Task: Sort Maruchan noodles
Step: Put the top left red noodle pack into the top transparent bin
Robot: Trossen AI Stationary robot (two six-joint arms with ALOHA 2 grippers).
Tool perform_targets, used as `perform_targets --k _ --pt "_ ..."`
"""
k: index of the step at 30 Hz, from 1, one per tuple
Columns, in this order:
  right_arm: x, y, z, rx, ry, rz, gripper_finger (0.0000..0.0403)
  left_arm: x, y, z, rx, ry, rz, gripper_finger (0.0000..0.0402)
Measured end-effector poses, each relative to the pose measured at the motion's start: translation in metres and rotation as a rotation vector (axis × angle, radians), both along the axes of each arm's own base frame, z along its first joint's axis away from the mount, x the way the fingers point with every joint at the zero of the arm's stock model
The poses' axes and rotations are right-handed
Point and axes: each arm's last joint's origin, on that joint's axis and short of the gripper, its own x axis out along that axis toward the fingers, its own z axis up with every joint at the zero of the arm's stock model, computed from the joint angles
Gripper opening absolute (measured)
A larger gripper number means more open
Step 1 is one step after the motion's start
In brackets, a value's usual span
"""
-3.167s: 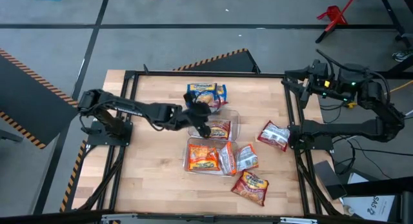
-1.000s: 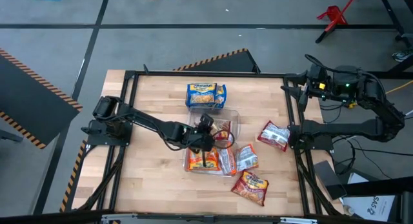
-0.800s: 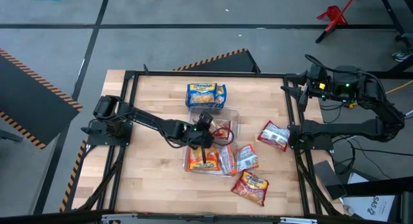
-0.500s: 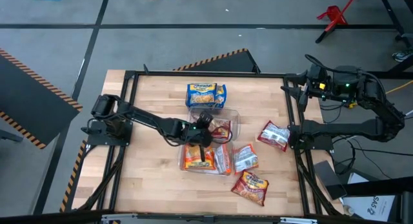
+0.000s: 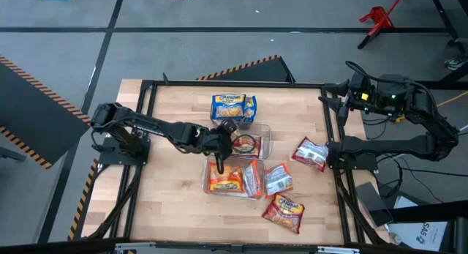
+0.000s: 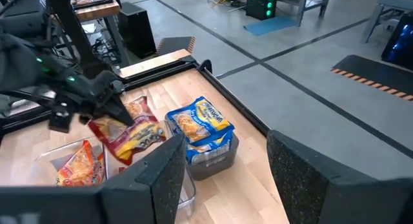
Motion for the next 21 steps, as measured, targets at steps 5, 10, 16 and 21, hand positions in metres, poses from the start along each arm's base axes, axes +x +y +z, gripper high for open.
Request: perform_targets --k 5,10,16,21 --pt "0.0 0.0 -0.001 0.003 0.007 -0.001 0.0202 0.0 0.01 -0.007 0.058 0.107 -0.035 0.009" --pt "0.0 -0.001 -0.001 0.0 0.015 -0.014 0.0202 0.001 0.011 -0.006 0.053 0.125 -0.077 0.009" --pt "0.0 -0.001 -0.002 -0.007 0.028 -0.041 0.0202 0.0 0.003 -0.008 0.009 0.151 -0.16 0.009" --pt "0.0 -0.001 -0.002 -0.008 0.028 -0.042 0.0202 0.002 0.007 -0.007 0.009 0.16 -0.207 0.009"
